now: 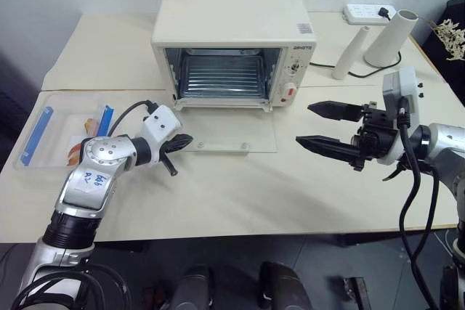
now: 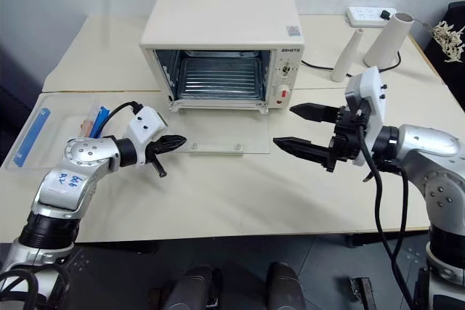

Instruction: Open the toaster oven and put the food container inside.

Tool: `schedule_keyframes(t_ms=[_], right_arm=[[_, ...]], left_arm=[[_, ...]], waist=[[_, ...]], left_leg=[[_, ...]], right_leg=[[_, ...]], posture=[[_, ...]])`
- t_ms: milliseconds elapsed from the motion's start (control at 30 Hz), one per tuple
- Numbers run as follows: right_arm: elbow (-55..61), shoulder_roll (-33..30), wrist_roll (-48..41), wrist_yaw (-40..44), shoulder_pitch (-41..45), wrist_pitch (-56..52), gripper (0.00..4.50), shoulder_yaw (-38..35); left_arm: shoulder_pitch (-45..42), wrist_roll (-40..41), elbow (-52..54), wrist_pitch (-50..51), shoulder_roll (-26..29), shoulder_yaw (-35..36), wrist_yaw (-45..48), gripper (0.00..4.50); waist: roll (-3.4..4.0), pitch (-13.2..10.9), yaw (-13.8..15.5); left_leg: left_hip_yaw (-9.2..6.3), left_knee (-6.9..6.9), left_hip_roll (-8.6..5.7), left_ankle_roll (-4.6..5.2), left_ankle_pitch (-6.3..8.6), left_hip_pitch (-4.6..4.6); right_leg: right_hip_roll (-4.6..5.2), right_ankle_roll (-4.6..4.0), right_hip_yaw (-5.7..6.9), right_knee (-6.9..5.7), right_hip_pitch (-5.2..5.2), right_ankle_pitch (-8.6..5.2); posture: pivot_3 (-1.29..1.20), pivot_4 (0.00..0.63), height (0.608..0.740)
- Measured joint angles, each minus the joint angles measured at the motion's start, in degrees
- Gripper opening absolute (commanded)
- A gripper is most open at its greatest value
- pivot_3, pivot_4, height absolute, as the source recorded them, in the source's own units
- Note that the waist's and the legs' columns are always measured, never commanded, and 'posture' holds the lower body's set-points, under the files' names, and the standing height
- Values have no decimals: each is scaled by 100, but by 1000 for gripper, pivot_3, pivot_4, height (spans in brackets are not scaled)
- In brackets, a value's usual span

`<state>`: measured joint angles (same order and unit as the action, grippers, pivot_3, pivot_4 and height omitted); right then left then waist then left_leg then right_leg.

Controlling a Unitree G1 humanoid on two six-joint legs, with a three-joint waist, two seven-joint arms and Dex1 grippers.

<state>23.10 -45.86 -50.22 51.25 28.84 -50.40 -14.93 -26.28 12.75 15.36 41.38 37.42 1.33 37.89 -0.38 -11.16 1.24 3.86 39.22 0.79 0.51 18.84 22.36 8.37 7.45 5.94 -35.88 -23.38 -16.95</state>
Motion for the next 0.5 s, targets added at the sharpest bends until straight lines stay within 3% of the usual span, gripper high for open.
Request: schedule_keyframes(t_ms=[67,167,267,367,500], right_arm=[[-149,6,27,60,114,61,4500,127],[-427,9,78,278,341,176,4500,355],[-821,5,193,591,572,313,4500,575],[-1227,11,428,879,848,501,4500,852],[-1818,149,655,1268,1281,682,4500,1185]], left_arm=[[44,398,595,632,-203,617,-269,21],[46,913,1845,2146,-823,2083,-1016,21],[58,843,3005,3715,-1617,3317,-1787,578],[-71,339,3837,4789,-2423,4224,-2470,1407],[-488,-530,4248,5119,-3167,5283,-3544,2588]], waist=[[-2,-1,-6],[-2,0,-15],[-6,1,-3],[-12,2,9],[-30,6,16]], left_leg=[[-11,0,1,0,0,1],[-24,0,0,0,0,-2],[-25,3,-3,0,0,-3],[-23,9,-4,0,0,-3],[-24,11,-4,-1,-1,-4]], right_leg=[[0,0,1,0,1,0],[1,0,-3,0,3,0],[2,0,0,0,8,0],[2,0,3,1,14,0],[2,0,9,3,22,0]], posture=[[0,150,740],[0,150,740],[0,150,740],[0,150,740],[0,150,740]])
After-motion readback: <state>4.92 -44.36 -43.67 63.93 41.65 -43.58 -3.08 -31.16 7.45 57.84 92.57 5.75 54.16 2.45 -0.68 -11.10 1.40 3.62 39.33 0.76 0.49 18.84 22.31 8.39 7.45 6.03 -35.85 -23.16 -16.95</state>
